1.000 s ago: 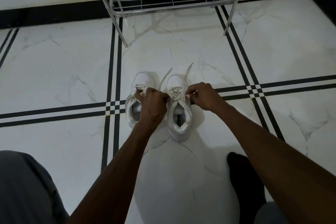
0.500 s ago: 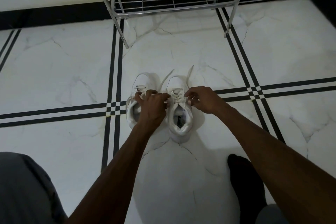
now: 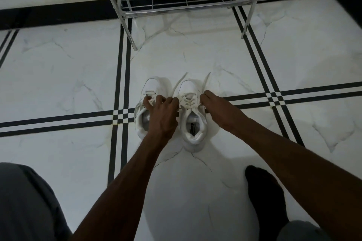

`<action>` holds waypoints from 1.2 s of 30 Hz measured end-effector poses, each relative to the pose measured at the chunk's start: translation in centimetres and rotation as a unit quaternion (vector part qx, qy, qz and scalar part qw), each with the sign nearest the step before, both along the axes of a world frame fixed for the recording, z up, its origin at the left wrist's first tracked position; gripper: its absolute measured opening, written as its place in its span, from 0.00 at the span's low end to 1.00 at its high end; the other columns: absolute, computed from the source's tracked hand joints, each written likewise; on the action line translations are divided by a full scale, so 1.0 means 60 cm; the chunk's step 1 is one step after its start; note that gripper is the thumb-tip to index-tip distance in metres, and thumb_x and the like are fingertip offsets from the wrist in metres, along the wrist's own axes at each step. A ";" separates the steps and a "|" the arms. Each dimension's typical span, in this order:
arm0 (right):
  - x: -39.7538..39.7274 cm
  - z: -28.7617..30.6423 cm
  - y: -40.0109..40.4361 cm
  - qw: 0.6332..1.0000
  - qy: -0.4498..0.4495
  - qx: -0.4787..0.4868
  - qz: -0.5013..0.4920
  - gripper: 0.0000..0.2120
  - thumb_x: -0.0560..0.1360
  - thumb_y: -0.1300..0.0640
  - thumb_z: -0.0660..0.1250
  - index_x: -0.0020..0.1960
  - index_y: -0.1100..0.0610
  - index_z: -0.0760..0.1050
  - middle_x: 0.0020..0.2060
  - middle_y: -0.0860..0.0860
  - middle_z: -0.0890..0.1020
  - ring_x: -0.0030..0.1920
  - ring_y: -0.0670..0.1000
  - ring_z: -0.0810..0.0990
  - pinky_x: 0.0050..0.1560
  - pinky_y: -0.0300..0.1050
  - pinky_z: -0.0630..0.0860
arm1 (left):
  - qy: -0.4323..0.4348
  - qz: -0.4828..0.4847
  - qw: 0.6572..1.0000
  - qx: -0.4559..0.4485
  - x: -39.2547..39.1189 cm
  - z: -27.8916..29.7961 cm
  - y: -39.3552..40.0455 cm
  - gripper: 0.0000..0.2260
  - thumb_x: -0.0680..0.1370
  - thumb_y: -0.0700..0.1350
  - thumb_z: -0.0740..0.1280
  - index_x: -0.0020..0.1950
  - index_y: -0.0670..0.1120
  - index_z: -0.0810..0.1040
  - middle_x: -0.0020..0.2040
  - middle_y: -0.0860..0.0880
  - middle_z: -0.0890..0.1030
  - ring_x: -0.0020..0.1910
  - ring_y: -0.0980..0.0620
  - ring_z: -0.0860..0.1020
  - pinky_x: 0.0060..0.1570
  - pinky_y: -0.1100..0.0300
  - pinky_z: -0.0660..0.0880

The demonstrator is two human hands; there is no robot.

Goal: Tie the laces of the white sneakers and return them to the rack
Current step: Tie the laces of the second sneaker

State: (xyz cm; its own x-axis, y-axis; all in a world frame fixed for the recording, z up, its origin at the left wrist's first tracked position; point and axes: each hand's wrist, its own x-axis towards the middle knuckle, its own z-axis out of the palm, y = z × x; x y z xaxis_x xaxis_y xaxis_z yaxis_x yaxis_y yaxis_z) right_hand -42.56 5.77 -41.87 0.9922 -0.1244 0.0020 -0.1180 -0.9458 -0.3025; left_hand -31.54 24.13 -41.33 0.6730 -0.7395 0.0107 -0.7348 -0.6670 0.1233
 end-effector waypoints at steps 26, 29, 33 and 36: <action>0.002 0.015 0.001 0.965 -0.001 0.192 -0.179 0.10 0.70 0.73 0.67 0.45 0.63 0.83 0.37 0.60 0.86 0.40 0.56 0.85 0.42 0.53 0.83 | 0.013 -0.011 1.000 0.005 -0.013 0.002 -0.017 0.10 0.73 0.35 0.64 0.48 0.49 0.75 0.43 0.49 0.84 0.56 0.42 0.74 0.64 0.39 0.59; -0.001 0.012 0.010 0.966 -0.012 0.178 -0.187 0.09 0.68 0.74 0.66 0.41 0.65 0.81 0.36 0.59 0.85 0.39 0.58 0.84 0.41 0.54 0.81 | -0.017 -0.023 1.000 0.004 -0.011 -0.003 -0.011 0.13 0.67 0.34 0.63 0.46 0.50 0.73 0.41 0.50 0.84 0.53 0.41 0.74 0.61 0.41 0.58; -0.006 0.003 0.013 0.960 0.002 0.181 -0.214 0.09 0.68 0.74 0.65 0.37 0.61 0.75 0.34 0.57 0.82 0.38 0.58 0.82 0.38 0.52 0.78 | -0.024 -0.027 0.999 -0.012 -0.007 -0.012 -0.010 0.16 0.62 0.35 0.62 0.45 0.50 0.72 0.37 0.50 0.83 0.50 0.41 0.74 0.58 0.41 0.62; -0.006 -0.008 0.014 0.958 -0.006 0.188 -0.217 0.05 0.71 0.68 0.68 0.37 0.63 0.75 0.33 0.58 0.81 0.37 0.60 0.81 0.36 0.53 0.76 | -0.019 -0.020 0.999 -0.026 -0.010 -0.022 -0.011 0.19 0.66 0.40 0.51 0.48 0.49 0.76 0.39 0.49 0.85 0.52 0.40 0.75 0.58 0.41 0.63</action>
State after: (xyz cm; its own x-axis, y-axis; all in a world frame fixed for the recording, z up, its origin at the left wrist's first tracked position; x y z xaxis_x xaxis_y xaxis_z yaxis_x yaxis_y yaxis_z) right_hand -42.91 6.64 -42.38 0.8473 -0.5189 -0.1131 -0.4696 -0.6327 -0.6158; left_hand -32.16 23.50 -42.64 0.6413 -0.7635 0.0757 -0.7656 -0.6304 0.1280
